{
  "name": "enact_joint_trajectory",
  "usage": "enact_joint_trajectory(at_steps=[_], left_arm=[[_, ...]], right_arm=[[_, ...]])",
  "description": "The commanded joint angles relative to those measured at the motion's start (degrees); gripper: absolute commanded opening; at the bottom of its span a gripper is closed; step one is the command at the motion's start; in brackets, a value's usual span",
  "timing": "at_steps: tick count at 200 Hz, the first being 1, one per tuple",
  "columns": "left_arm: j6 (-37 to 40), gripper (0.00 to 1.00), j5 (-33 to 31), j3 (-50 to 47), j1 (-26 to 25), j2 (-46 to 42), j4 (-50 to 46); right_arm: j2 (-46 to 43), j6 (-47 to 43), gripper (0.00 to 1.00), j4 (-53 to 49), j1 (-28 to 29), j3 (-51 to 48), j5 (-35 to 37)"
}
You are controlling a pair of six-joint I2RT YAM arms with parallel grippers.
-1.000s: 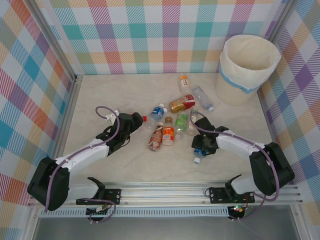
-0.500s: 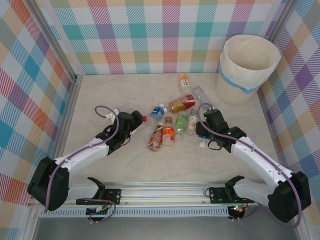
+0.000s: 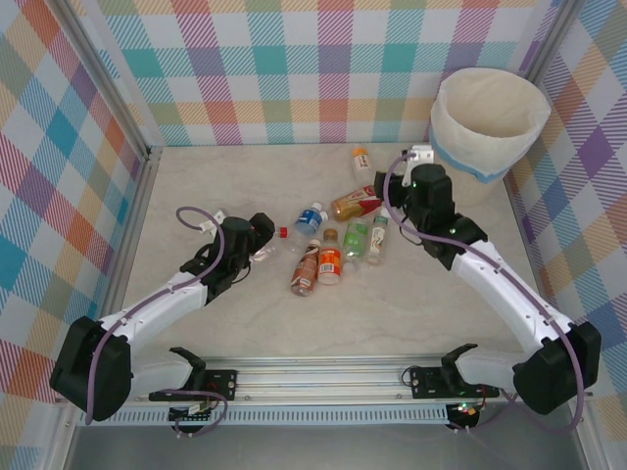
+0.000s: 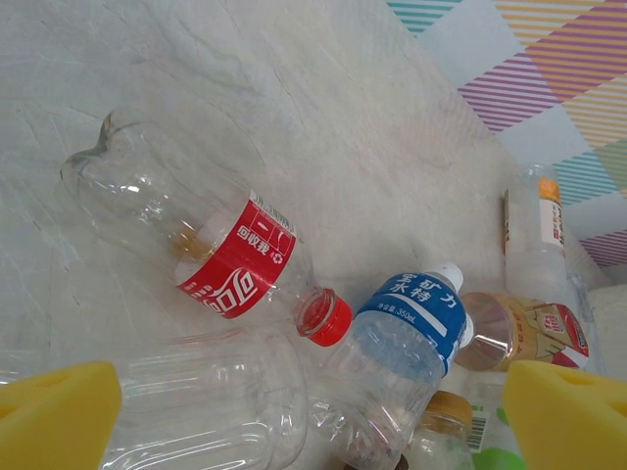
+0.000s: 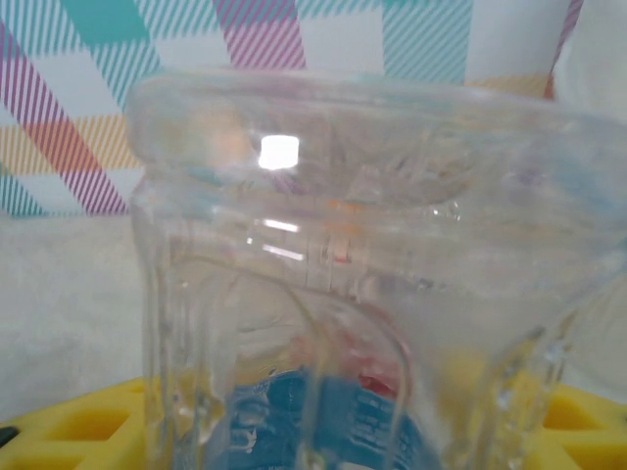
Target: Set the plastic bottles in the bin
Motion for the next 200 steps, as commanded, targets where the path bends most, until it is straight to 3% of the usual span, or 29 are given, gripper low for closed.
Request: enact_joint_trajectory(at_steps=[1,57,94,117,166,200], left_arm=[[-0.9,1.0,1.5,-0.3,0.9,-1.1,-1.3],[-0.6,1.0,3.4,0.7,1.6,-0.5,-2.2],[-0.6,1.0,4.0,1.0,1.6,0.2,-2.8],[-0.4,1.0,5.1,1.1,1.7,0.4,-3.2],[-1.6,1.0,7.2,-1.2,3.4,-1.6,-2.8],[-1.5,1.0,6.6,-2.2,4.0,-4.3,-3.8]], right_arm=[[2.1,-5.2,0.55,4.3,-2.3,6.6,0.5],[10.2,-10.3,0.55,13.2,-12.3,15.4,-1.2],[16.3,-8.7,0.56,16.0,-16.9,23.7,-1.2],[21.9,-10.8,0.56,18.0,-19.5,29.0,4.5],[37.2,-12.1,0.57,11.8,-24.1,47.8,18.4],[45.2,-11.5,0.75,3.2,-24.2,58.4,22.3]])
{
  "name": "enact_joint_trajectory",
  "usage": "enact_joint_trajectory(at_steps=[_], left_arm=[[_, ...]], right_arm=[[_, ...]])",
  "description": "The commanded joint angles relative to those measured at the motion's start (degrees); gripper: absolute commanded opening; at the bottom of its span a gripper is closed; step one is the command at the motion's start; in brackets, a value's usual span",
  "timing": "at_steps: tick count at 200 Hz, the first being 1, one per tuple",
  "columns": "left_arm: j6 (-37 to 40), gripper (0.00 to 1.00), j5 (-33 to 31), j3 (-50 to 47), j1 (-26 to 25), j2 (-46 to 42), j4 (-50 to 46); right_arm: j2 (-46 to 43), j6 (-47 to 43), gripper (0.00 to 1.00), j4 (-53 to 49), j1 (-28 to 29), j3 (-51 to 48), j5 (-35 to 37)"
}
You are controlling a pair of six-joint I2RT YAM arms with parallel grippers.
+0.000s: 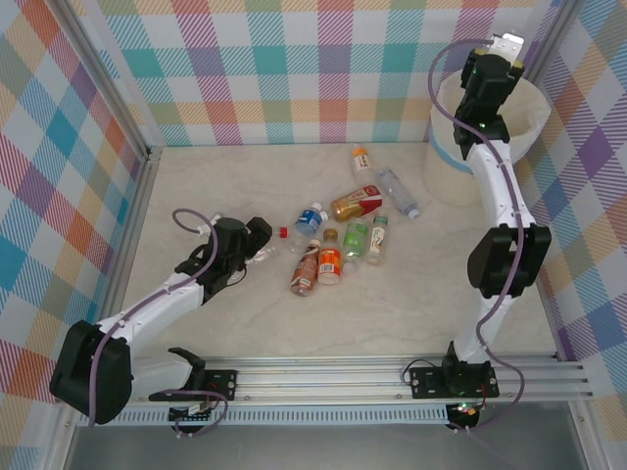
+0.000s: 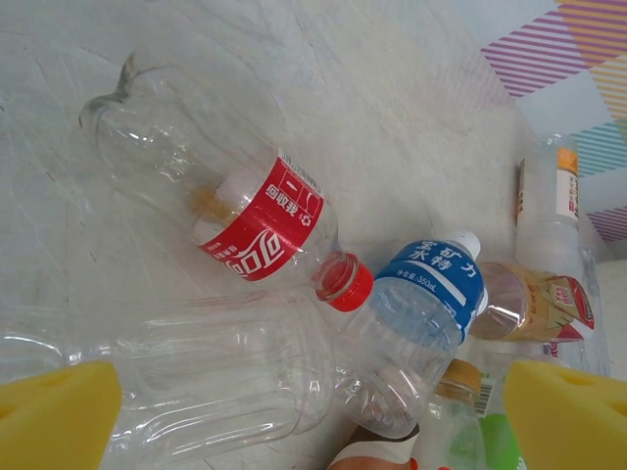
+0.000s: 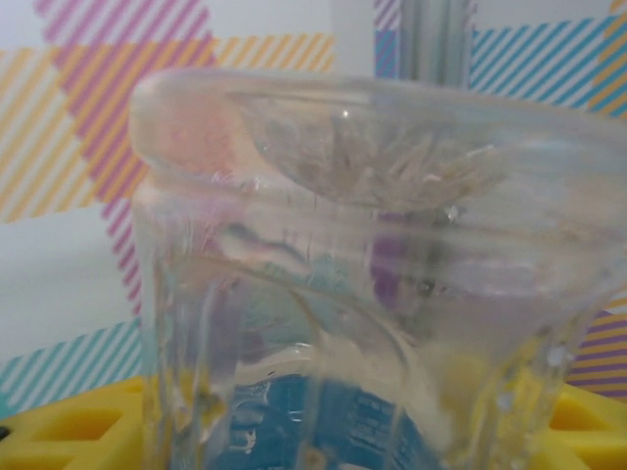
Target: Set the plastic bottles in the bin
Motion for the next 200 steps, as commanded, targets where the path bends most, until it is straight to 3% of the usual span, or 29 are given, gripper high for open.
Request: enact_joint_trajectory(at_steps=[1,21,60,126,200], left_arm=[[-0.5,1.0,0.1,-1.1,1.1,-3.0,-1.3],[0.9,1.0,0.7,-1.3,1.4,-4.2,-2.1],[8.2,1.0,5.7,2.8,1.4,-4.0,-8.2],[24.8,1.0,9.2,12.6,1.4,-0.4,-19.9],[25.5,1.0,15.9,21.5,1.5,3.6,-24.6]], right_arm=[[3.1,0.1,0.76,-6.4,0.3,5.9,5.4],[4.3,2.4,0.87,-11.0,0.4,8.3,5.0],[1.6,3.3,1.0,-14.8,0.4,5.8,-0.8],[-10.9,1.9,1.0,-7.7,0.4,-13.8,-8.3],[-20.3,4.3,1.0,-2.8,0.4,-25.5,-11.4]])
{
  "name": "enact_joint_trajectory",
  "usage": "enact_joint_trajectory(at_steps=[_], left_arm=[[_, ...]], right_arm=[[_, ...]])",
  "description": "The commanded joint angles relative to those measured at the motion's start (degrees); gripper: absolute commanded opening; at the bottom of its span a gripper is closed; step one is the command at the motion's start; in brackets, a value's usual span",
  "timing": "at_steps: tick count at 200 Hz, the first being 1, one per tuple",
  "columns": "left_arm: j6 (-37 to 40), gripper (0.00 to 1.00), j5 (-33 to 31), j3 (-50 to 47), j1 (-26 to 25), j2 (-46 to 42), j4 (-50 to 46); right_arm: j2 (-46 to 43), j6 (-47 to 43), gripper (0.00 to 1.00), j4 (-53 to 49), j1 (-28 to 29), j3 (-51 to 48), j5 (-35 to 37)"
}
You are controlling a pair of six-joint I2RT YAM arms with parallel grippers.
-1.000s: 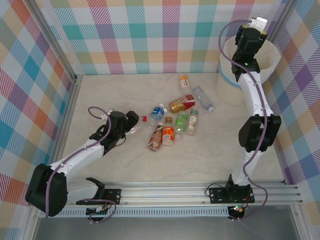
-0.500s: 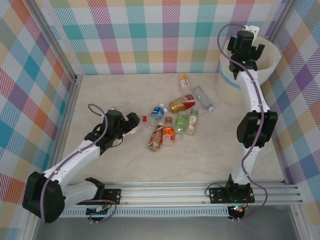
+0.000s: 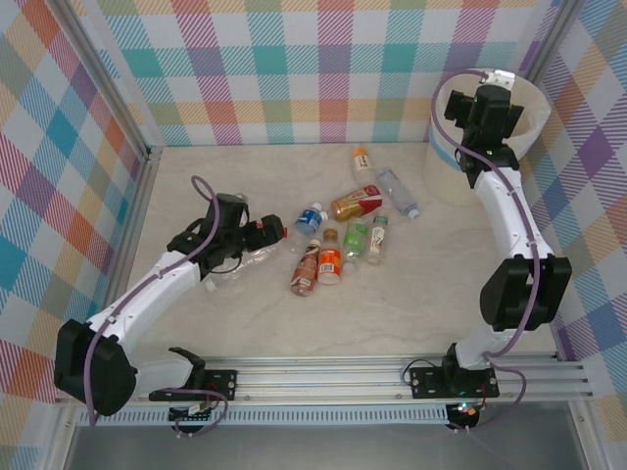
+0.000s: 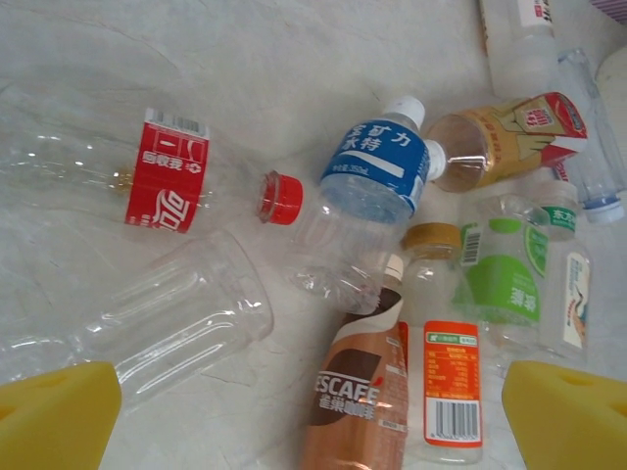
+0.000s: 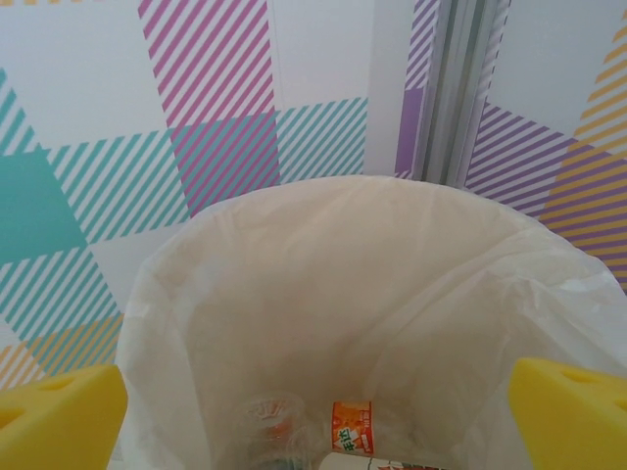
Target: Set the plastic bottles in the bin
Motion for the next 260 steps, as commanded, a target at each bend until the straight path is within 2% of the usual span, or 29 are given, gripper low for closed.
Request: enact_joint_trajectory(at_steps=[1,21,86,119,136,155,176,199,214,234,247,260], left_arm=[[2.9,1.0,2.6,3.8,0.8,0.2,-2.8],[4.9,1.0,0.8,4.5,1.0,0.7,-1.6],[1.3,1.0,5.5,-3.0,4.6,0.6,7.8],[1.9,1.0,7.3,1.9,5.2,2.1,1.5],[-0.6,1.0,6.2,2.5,4.9,1.3,1.4],[-3.6,1.0,8.4,0.0,4.1,1.4,8.2],[-1.9,1.0,8.4,-1.3,3.4,4.2,12.8],[5.9,1.0,5.1,0.9,3.4,6.9,7.9],[14.0,1.0,6.4,2.7,3.5,8.0,3.4],[20.4,1.0,4.5,6.1,3.5,10.9,-5.3],[22.3,1.0,0.7,8.0,3.6,12.5,-11.6],[22.6,1.0,-4.6,7.1,3.5,12.6,-14.2]], right_arm=[[-2.3,1.2,1.0,3.7,0.5,-1.8,-1.8],[-3.6,2.6,1.0,3.6,0.5,-3.7,-2.6],[-7.6,4.0,1.0,5.1,0.5,-8.5,-3.6],[-9.5,4.1,1.0,4.4,0.5,-9.6,-5.0],[-11.4,5.1,1.0,3.7,0.5,-11.9,-7.4],[-14.0,7.3,1.0,2.1,0.5,-14.5,-11.1],[-15.9,8.7,1.0,-3.2,0.5,-15.2,-19.7],[-17.3,10.0,1.0,-9.5,0.5,-15.6,-29.3],[-18.7,11.2,1.0,-11.9,0.5,-17.0,-32.2],[-21.2,12.0,1.0,-12.7,0.5,-20.1,-33.0],[-23.1,12.4,1.0,-12.8,0.5,-22.3,-32.2],[-24.7,12.9,1.0,-12.4,0.5,-24.3,-30.9]])
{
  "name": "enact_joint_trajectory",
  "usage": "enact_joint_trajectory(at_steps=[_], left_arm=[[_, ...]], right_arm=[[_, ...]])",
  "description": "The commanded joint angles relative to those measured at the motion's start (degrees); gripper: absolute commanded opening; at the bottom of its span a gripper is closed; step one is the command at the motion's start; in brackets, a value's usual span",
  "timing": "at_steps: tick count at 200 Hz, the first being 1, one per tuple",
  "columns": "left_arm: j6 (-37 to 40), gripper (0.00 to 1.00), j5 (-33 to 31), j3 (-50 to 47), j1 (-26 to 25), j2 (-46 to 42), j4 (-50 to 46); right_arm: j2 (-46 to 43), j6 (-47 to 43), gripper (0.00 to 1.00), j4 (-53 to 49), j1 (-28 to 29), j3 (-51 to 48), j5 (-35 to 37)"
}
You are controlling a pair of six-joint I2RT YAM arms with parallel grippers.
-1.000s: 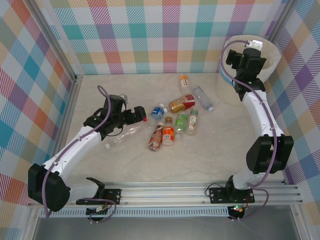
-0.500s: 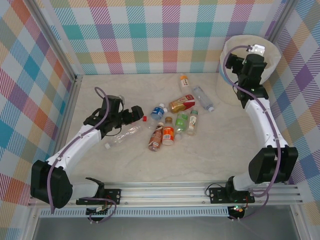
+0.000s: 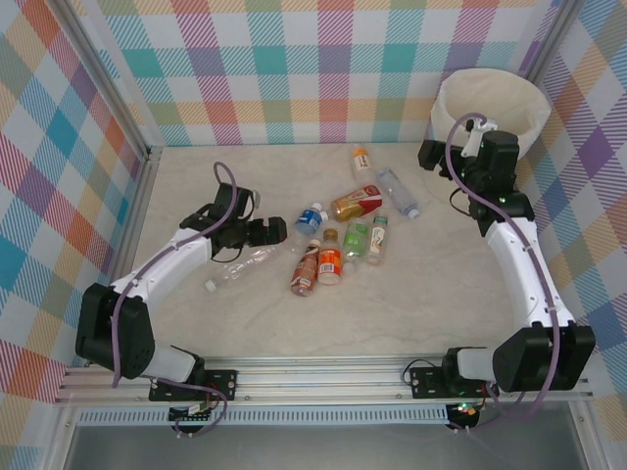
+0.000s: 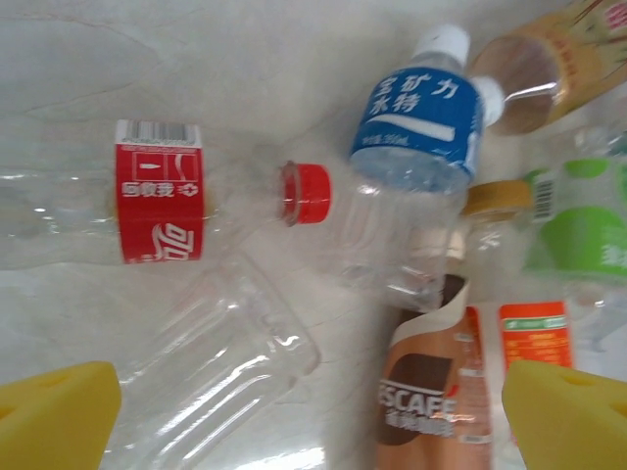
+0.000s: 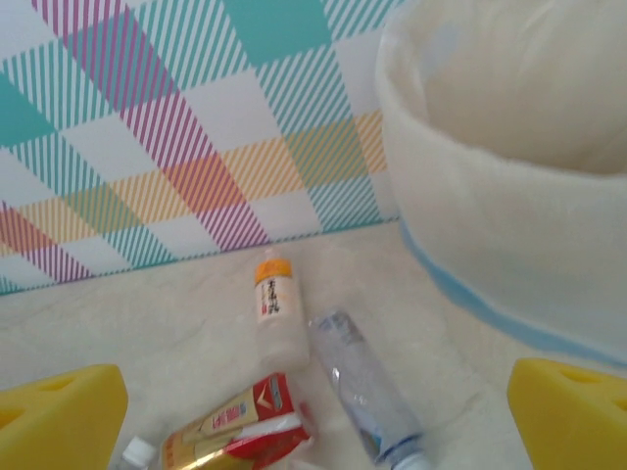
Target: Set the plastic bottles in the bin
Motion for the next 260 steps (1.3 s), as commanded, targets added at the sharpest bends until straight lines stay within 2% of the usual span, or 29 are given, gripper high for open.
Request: enact_joint_trajectory(at_steps=[1,13,21,71,114,155,224,238,260], left_arm=[[6.8,1.0,-9.0,1.3,-0.2,0.7,-10.9],[6.8,1.0,-13.9,-1.1,-0.1,-0.2,-10.4],[6.9,1.0,-14.9,-2.6,0.0,-0.6,-9.3],[6.4,1.0,-11.5,-8.4,0.1,0.4,-0.6],[8.4,1.0,-12.3,-13.8,0.1,1.4,6.5],[9.8,1.0,-7.1,-13.4,-0.2,2.1,6.3],[4.9,1.0,1.8,-13.4,-1.2,-1.5,4.2],[4.8,1.0,1.6,-12.9,-1.2,-1.6,3.6],[4.8,1.0,-2.5,-10.8,-1.4,1.6,-0.1]], right_arm=[[-3.5,2.2,1.0,-1.4,0.2,-3.2,-1.3],[-4.6,2.8,1.0,-0.5,0.2,-4.9,-0.4],[-5.1,3.2,1.0,0.5,0.2,-5.8,-0.1],[-4.3,4.4,1.0,1.8,0.2,-5.8,-1.7],[-5.5,5.5,1.0,2.9,0.2,-6.3,-0.7],[-6.5,7.7,1.0,4.7,0.2,-7.5,-0.4],[-7.6,7.8,1.0,3.9,0.2,-7.8,0.0],[-7.6,8.1,1.0,4.1,0.2,-7.9,-0.1],[-7.5,8.3,1.0,4.3,0.2,-8.1,-0.2]])
